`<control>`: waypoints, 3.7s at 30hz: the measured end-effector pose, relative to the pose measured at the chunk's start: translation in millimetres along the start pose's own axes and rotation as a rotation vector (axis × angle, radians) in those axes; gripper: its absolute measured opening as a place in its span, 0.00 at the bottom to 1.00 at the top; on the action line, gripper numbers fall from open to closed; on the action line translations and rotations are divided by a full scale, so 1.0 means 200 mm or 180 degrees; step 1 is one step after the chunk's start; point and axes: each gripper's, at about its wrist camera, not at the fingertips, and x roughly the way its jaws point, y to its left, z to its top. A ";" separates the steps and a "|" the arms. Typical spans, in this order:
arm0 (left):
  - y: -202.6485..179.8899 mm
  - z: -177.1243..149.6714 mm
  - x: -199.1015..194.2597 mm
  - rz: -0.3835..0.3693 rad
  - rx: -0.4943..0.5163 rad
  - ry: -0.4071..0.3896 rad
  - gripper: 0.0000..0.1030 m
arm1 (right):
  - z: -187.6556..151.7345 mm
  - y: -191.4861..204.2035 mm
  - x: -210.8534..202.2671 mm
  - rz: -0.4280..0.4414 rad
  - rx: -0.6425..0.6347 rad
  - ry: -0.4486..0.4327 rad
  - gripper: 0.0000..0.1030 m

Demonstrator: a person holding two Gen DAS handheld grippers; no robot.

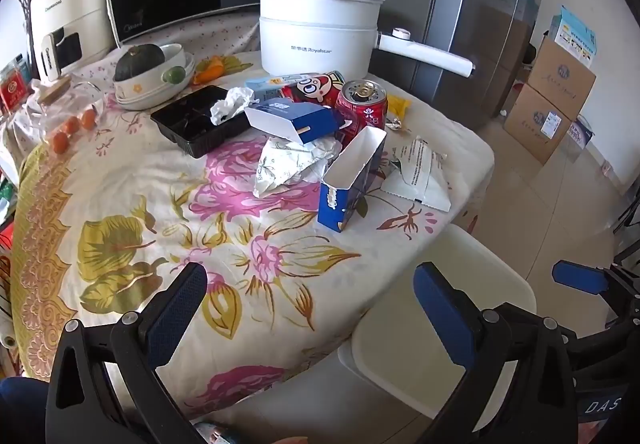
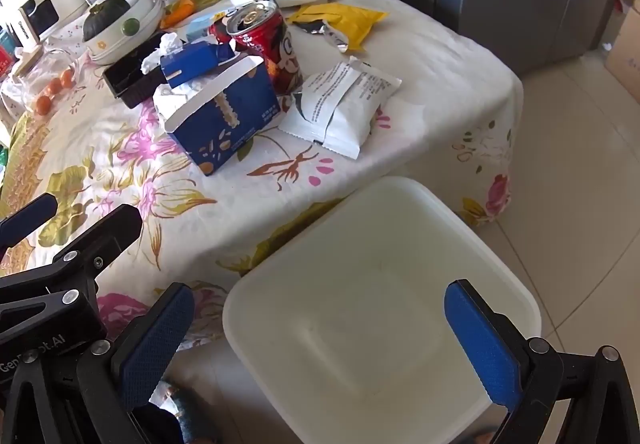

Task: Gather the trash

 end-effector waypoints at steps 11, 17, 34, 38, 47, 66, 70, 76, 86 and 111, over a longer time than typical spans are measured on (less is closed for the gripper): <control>0.00 0.00 0.00 -0.0002 0.0001 0.0002 1.00 | 0.00 -0.01 0.00 0.0003 0.0008 0.0017 1.00; 0.00 0.00 0.00 0.0001 0.0001 0.0003 1.00 | 0.01 0.00 0.02 0.0007 0.0009 0.0023 1.00; 0.00 -0.01 0.00 0.0003 0.0001 0.0008 1.00 | -0.01 0.00 0.02 0.0010 0.0011 0.0022 1.00; 0.00 -0.01 0.00 0.0003 0.0001 0.0011 1.00 | -0.01 -0.01 0.02 0.0010 0.0012 0.0024 1.00; 0.00 -0.01 0.00 0.0006 0.0002 0.0013 1.00 | -0.01 0.00 0.03 0.0006 0.0009 0.0016 1.00; 0.03 -0.04 0.01 0.0051 -0.0001 0.0078 1.00 | -0.02 -0.01 0.03 0.0042 0.0023 -0.0056 1.00; 0.05 0.02 0.01 -0.0042 -0.0061 0.0099 1.00 | -0.01 0.01 0.03 0.0072 -0.0041 -0.0019 1.00; 0.11 0.20 -0.02 0.0167 -0.0109 -0.0078 1.00 | 0.18 0.08 -0.01 -0.0145 -0.0457 0.0255 1.00; 0.17 0.49 0.02 0.0324 -0.0150 -0.0062 1.00 | 0.52 0.01 -0.02 0.0174 -0.0843 0.0070 1.00; -0.07 0.42 0.56 -0.0268 0.0172 0.0802 0.69 | 0.66 -0.29 0.57 0.0530 0.0344 0.0542 0.92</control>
